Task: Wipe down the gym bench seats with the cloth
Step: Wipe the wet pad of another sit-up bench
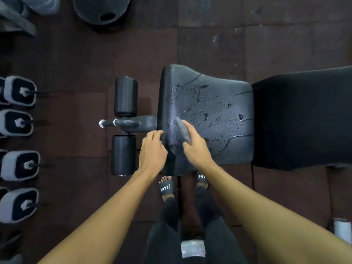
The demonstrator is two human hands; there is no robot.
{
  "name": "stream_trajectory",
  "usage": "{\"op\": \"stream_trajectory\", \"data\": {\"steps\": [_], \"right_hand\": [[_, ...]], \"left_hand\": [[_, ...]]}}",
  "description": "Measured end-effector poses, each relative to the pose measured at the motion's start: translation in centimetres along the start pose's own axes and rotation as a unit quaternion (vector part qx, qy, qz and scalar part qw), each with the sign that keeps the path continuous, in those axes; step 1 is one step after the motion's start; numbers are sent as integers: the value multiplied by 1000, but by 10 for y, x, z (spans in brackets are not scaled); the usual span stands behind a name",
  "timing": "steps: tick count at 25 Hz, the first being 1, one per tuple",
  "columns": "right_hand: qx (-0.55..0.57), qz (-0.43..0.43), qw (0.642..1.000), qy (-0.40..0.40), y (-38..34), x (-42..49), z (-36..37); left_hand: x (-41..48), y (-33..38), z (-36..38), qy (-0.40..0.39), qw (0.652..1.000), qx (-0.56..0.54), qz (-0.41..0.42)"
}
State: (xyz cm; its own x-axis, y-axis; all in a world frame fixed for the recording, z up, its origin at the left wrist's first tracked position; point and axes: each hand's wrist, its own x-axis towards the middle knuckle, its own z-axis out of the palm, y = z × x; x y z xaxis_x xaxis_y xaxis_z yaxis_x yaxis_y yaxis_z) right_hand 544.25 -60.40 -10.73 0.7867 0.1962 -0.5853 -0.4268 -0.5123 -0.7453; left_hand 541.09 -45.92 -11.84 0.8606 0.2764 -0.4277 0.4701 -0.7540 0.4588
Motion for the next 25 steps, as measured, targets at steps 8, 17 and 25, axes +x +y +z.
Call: {"op": "stream_trajectory", "data": {"steps": [8,17,25], "right_hand": [[-243,-257,935,30,71,23,73],[-165,-127,947,244,91,60,3],[-215,-100,953,187,106,62,-2]], "left_hand": [[-3,-60,63,165,967,-164,-103],[22,35,110,124,969,-51,-209],[-26,-24,129,144,983,64,-98]]}}
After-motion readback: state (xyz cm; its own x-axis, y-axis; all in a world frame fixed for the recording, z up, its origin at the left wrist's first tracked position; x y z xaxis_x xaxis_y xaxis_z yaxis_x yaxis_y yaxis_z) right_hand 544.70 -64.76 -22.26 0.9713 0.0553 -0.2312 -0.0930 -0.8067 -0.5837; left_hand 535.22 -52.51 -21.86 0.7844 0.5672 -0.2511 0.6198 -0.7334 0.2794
